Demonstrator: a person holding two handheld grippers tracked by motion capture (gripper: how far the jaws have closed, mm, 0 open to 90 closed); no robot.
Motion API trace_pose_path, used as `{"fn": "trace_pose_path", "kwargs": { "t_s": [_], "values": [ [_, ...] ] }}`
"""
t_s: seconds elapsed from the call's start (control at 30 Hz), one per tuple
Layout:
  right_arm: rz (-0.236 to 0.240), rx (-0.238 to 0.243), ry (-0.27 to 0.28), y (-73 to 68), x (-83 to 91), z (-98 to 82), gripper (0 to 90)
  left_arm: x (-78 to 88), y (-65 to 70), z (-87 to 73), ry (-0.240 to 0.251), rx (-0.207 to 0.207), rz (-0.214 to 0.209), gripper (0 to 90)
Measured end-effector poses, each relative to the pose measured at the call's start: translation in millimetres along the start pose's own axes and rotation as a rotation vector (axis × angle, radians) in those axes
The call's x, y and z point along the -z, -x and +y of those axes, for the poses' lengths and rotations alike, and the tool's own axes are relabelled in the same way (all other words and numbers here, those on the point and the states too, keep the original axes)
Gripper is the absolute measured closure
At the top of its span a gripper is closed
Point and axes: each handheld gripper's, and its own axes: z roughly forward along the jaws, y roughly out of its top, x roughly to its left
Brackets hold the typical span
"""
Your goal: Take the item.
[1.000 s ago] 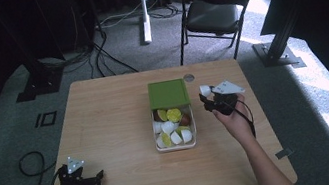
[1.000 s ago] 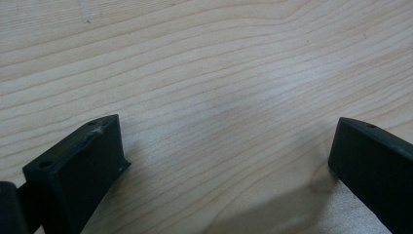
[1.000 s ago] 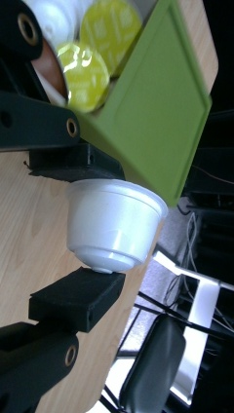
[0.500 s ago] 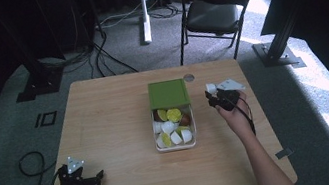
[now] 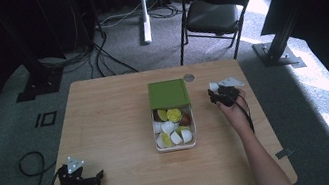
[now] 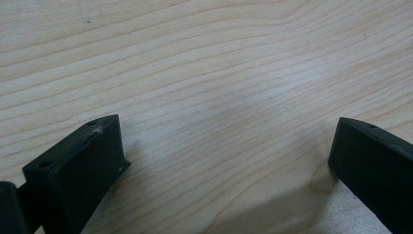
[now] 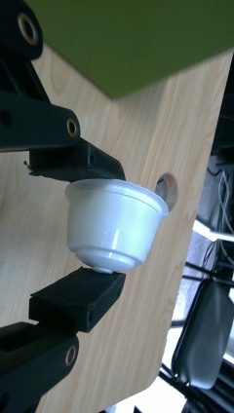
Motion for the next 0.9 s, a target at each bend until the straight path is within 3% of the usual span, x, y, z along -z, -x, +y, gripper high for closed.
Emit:
{"fn": "trace_pose_path", "kwargs": {
  "t_s": [0.23, 0.3, 0.37, 0.63, 0.9],
  "values": [
    [-0.029, -0.014, -0.038, 7.8, -17.8, -7.1, 47.5, 0.0, 0.0, 0.0, 0.000, 0.000, 0.000, 0.7],
    [-0.021, -0.038, -0.043, 9.7, -21.4, -10.9, 47.5, 0.0, 0.0, 0.0, 0.000, 0.000, 0.000, 0.7],
    [-0.017, -0.031, -0.055, 11.1, -24.9, -13.9, 47.5, 0.0, 0.0, 0.0, 0.000, 0.000, 0.000, 0.7],
    [-0.009, -0.043, -0.082, 11.6, -34.7, -24.4, 47.5, 0.0, 0.0, 0.0, 0.000, 0.001, 0.000, 0.7],
    [-0.009, -0.079, -0.072, 14.0, -35.5, -28.1, 47.0, 0.0, 0.0, 0.0, 0.000, 0.001, 0.000, 0.7]
  ]
}}
